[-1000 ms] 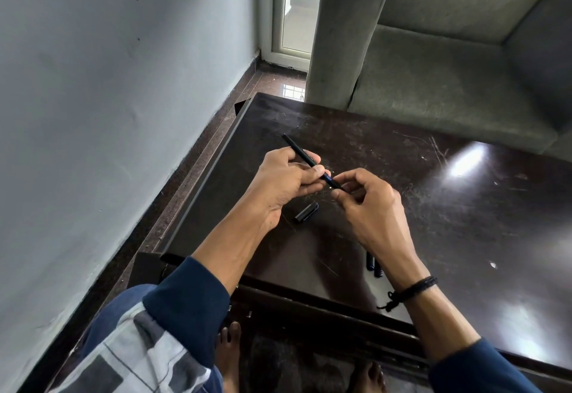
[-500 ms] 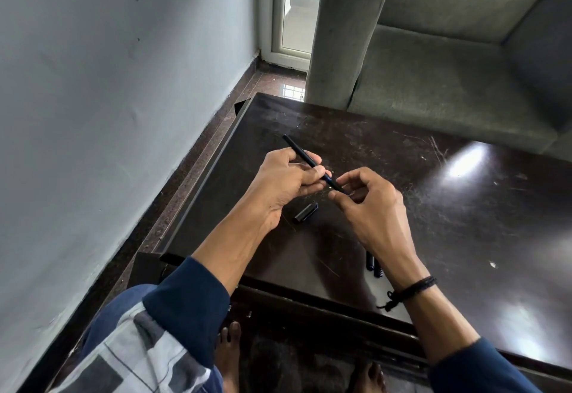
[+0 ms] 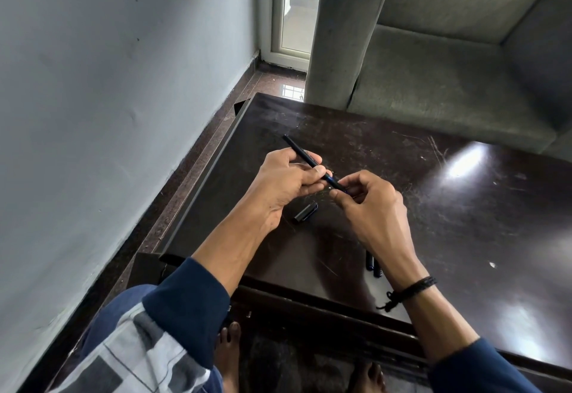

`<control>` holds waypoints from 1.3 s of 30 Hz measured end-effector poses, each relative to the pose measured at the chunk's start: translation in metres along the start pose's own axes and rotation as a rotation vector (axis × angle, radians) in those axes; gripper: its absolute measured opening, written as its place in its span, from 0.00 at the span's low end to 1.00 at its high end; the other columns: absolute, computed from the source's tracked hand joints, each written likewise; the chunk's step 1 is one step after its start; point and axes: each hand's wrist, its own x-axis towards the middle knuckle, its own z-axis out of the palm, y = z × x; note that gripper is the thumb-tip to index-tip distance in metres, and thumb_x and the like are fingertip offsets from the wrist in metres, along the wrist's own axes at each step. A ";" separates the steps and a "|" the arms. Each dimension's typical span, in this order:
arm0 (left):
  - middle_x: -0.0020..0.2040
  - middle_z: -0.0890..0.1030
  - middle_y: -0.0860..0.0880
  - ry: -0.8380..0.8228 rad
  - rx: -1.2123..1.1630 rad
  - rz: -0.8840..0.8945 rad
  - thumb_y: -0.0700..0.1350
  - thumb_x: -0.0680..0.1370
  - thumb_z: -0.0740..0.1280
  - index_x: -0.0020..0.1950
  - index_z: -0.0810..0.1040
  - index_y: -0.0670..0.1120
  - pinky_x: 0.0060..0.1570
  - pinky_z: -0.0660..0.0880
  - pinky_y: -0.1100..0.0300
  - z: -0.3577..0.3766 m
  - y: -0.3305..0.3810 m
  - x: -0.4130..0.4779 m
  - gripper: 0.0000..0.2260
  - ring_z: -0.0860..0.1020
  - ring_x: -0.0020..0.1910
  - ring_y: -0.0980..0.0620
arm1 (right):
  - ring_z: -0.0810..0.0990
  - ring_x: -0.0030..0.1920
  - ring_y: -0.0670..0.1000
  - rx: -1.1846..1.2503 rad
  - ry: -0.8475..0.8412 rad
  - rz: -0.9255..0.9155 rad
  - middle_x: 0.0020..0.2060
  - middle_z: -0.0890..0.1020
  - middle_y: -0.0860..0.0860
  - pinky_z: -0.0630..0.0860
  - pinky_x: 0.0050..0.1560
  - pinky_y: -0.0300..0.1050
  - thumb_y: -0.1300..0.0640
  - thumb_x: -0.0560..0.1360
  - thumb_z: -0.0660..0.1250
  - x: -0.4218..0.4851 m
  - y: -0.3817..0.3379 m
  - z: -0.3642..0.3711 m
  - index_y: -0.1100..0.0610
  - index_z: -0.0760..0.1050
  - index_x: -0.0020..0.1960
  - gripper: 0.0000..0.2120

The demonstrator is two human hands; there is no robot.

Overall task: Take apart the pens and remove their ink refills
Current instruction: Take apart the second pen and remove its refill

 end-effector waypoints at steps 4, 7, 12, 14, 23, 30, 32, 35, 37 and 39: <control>0.50 0.85 0.37 0.004 -0.001 0.002 0.31 0.78 0.70 0.53 0.80 0.39 0.47 0.84 0.58 0.000 0.000 0.000 0.06 0.85 0.43 0.48 | 0.83 0.41 0.46 0.015 -0.026 0.004 0.38 0.84 0.44 0.80 0.46 0.49 0.51 0.78 0.72 -0.001 0.000 0.001 0.48 0.81 0.49 0.02; 0.49 0.85 0.38 0.010 -0.002 0.002 0.32 0.78 0.70 0.54 0.80 0.38 0.46 0.83 0.59 -0.001 0.001 0.000 0.07 0.85 0.42 0.49 | 0.83 0.41 0.46 0.027 -0.042 -0.002 0.38 0.85 0.44 0.80 0.47 0.48 0.49 0.79 0.70 -0.001 -0.001 0.002 0.47 0.82 0.51 0.04; 0.47 0.86 0.39 0.005 0.003 -0.003 0.32 0.78 0.70 0.56 0.80 0.37 0.47 0.84 0.58 0.000 0.001 -0.001 0.07 0.86 0.42 0.49 | 0.79 0.40 0.41 0.027 -0.010 -0.009 0.38 0.81 0.41 0.77 0.42 0.43 0.49 0.74 0.76 -0.002 -0.002 0.000 0.46 0.80 0.48 0.06; 0.48 0.86 0.39 0.000 0.006 -0.004 0.32 0.78 0.70 0.56 0.80 0.37 0.47 0.83 0.58 0.001 0.000 -0.001 0.08 0.86 0.43 0.49 | 0.80 0.39 0.43 0.018 -0.002 -0.001 0.38 0.82 0.42 0.76 0.42 0.44 0.50 0.75 0.75 -0.002 0.000 0.001 0.47 0.80 0.47 0.05; 0.48 0.86 0.39 0.003 0.000 -0.002 0.32 0.78 0.69 0.56 0.79 0.37 0.49 0.84 0.57 0.000 0.001 -0.001 0.08 0.86 0.42 0.49 | 0.82 0.39 0.46 0.016 -0.035 -0.018 0.37 0.84 0.44 0.77 0.41 0.43 0.49 0.79 0.70 -0.001 -0.001 0.002 0.47 0.80 0.49 0.02; 0.49 0.86 0.38 -0.006 0.009 -0.005 0.32 0.78 0.69 0.55 0.79 0.39 0.48 0.83 0.58 0.000 0.001 -0.002 0.07 0.86 0.42 0.50 | 0.81 0.39 0.44 -0.001 -0.027 -0.006 0.37 0.83 0.43 0.76 0.41 0.45 0.49 0.77 0.72 -0.002 0.000 0.001 0.48 0.80 0.48 0.03; 0.49 0.86 0.39 -0.006 0.007 -0.004 0.32 0.78 0.69 0.54 0.79 0.39 0.48 0.83 0.58 0.000 0.001 -0.002 0.07 0.86 0.43 0.49 | 0.82 0.39 0.45 -0.007 -0.044 -0.007 0.37 0.84 0.44 0.76 0.41 0.45 0.49 0.79 0.70 -0.002 0.000 0.001 0.47 0.81 0.48 0.03; 0.49 0.86 0.38 -0.003 0.003 -0.002 0.31 0.78 0.69 0.54 0.79 0.39 0.49 0.84 0.57 0.000 0.002 -0.002 0.07 0.86 0.43 0.49 | 0.82 0.40 0.45 -0.002 -0.053 -0.018 0.38 0.84 0.43 0.77 0.42 0.45 0.48 0.79 0.69 -0.002 -0.002 0.002 0.46 0.81 0.50 0.03; 0.49 0.86 0.38 -0.007 -0.002 0.000 0.31 0.78 0.69 0.55 0.79 0.38 0.49 0.84 0.57 0.000 0.002 -0.002 0.07 0.85 0.42 0.50 | 0.81 0.41 0.43 0.006 -0.048 -0.026 0.39 0.83 0.42 0.77 0.43 0.45 0.46 0.77 0.72 -0.003 -0.002 0.002 0.44 0.80 0.52 0.05; 0.50 0.86 0.38 -0.008 -0.002 -0.001 0.31 0.78 0.69 0.55 0.79 0.38 0.48 0.84 0.58 0.001 0.002 -0.002 0.07 0.85 0.42 0.49 | 0.80 0.41 0.43 0.011 -0.032 -0.028 0.39 0.82 0.42 0.77 0.43 0.45 0.47 0.75 0.75 -0.003 -0.001 0.001 0.44 0.79 0.52 0.08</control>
